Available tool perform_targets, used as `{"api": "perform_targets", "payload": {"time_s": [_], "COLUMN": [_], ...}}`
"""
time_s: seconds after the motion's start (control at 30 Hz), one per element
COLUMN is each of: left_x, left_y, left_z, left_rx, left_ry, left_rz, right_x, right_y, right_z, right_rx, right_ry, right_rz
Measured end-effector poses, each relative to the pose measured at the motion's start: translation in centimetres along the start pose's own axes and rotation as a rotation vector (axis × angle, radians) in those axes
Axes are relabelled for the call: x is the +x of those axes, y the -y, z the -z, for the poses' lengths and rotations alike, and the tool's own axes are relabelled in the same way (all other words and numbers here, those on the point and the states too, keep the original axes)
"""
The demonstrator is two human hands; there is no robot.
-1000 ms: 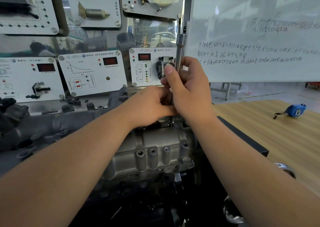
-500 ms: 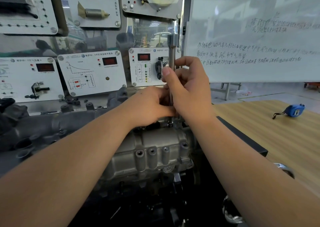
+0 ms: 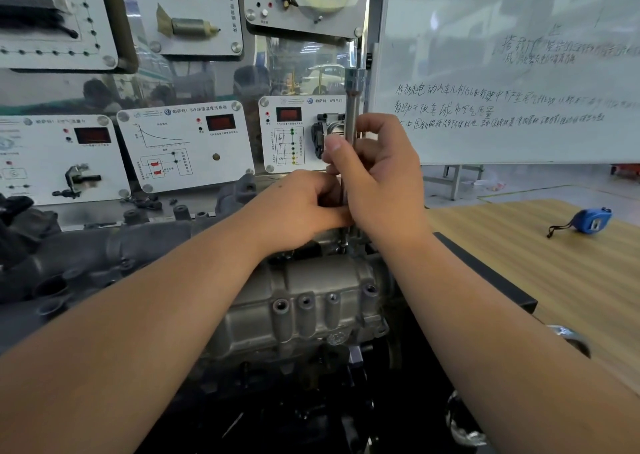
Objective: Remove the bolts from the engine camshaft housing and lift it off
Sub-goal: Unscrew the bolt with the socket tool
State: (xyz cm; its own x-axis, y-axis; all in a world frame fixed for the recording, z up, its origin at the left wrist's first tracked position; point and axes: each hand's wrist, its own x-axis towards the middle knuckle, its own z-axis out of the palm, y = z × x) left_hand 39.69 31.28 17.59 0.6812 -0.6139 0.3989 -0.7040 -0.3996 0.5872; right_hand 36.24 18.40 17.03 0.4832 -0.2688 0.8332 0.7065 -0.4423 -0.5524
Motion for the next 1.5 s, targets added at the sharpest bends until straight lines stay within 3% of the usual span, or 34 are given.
{"api": "perform_targets", "payload": {"time_s": [0.53, 0.67, 0.9, 1.2, 1.27, 1.5], "left_x": [-0.1, 0.2, 0.2, 0.7, 1.0, 1.2], "left_y": [-0.2, 0.2, 0.4, 0.9, 1.2, 1.4], "left_z": [0.1, 0.0, 0.0, -0.2, 0.0, 0.2], "left_rx": [0.032, 0.071, 0.076, -0.309, -0.339, -0.287], "left_ry": [0.005, 0.083, 0.062, -0.142, -0.182, -0.234], "left_rz": [0.003, -0.024, -0.068, 0.011, 0.043, 0.099], "right_x": [0.1, 0.1, -0.1, 0.1, 0.1, 3.0], "right_y": [-0.1, 0.0, 0.2, -0.1, -0.1, 2.4], "right_z": [0.0, 0.0, 0.0, 0.0, -0.1, 2.8], "right_rx": [-0.037, -0.074, 0.004, -0.074, -0.182, -0.634], "right_ry": [-0.006, 0.033, 0.014, -0.086, -0.021, 0.532], "right_rz": [-0.019, -0.049, -0.077, -0.104, -0.134, -0.309]}}
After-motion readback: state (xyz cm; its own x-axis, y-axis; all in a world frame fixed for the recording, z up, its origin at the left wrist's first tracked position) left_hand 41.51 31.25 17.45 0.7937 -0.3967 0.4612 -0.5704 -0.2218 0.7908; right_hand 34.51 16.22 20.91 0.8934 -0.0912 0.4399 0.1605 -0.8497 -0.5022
